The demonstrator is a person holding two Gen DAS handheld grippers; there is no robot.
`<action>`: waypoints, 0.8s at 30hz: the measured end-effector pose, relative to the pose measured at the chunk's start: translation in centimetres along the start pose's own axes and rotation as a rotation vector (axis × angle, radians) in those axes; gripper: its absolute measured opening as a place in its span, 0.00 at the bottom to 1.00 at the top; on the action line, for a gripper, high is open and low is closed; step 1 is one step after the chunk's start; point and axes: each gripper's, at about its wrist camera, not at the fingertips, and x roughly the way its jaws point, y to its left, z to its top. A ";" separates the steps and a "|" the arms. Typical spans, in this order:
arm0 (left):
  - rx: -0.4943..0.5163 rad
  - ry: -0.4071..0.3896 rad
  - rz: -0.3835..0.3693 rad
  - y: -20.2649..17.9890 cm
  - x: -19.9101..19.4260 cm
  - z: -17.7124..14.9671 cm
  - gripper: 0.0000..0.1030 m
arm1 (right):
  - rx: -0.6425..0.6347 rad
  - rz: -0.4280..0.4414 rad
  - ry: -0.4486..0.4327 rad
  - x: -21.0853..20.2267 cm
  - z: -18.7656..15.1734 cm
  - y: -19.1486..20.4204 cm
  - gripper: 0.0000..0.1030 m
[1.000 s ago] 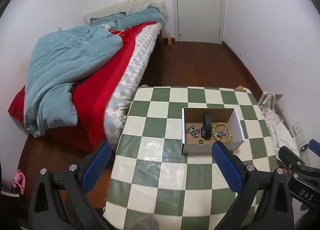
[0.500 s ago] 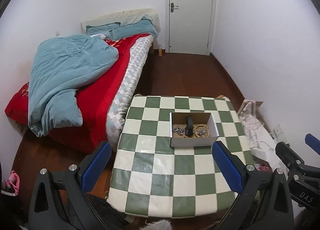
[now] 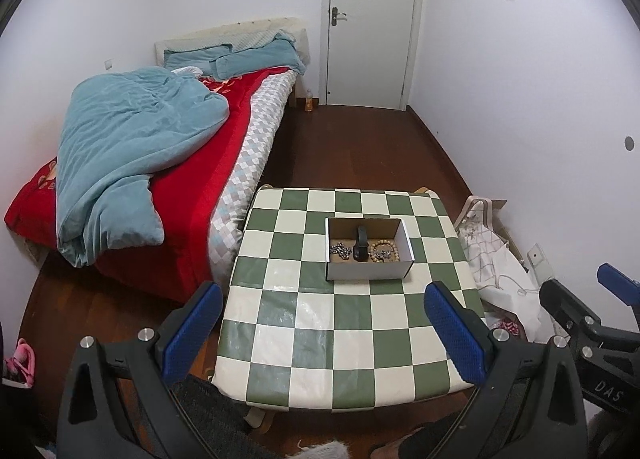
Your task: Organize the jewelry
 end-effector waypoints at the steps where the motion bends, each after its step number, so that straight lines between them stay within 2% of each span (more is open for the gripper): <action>1: -0.003 -0.001 -0.001 0.0 0.0 0.0 1.00 | 0.000 0.000 -0.002 0.0 0.0 0.1 1.00; 13: -0.017 -0.022 0.053 -0.5 2.4 2.4 1.00 | 0.001 -0.054 -0.014 2.6 2.7 0.1 1.00; 19: -0.023 -0.005 0.083 -0.8 5.8 4.0 1.00 | -0.002 -0.080 -0.003 5.9 4.6 0.1 1.00; 24: -0.025 0.034 0.103 -0.9 8.6 4.6 1.00 | -0.010 -0.092 0.045 9.5 4.9 0.3 1.00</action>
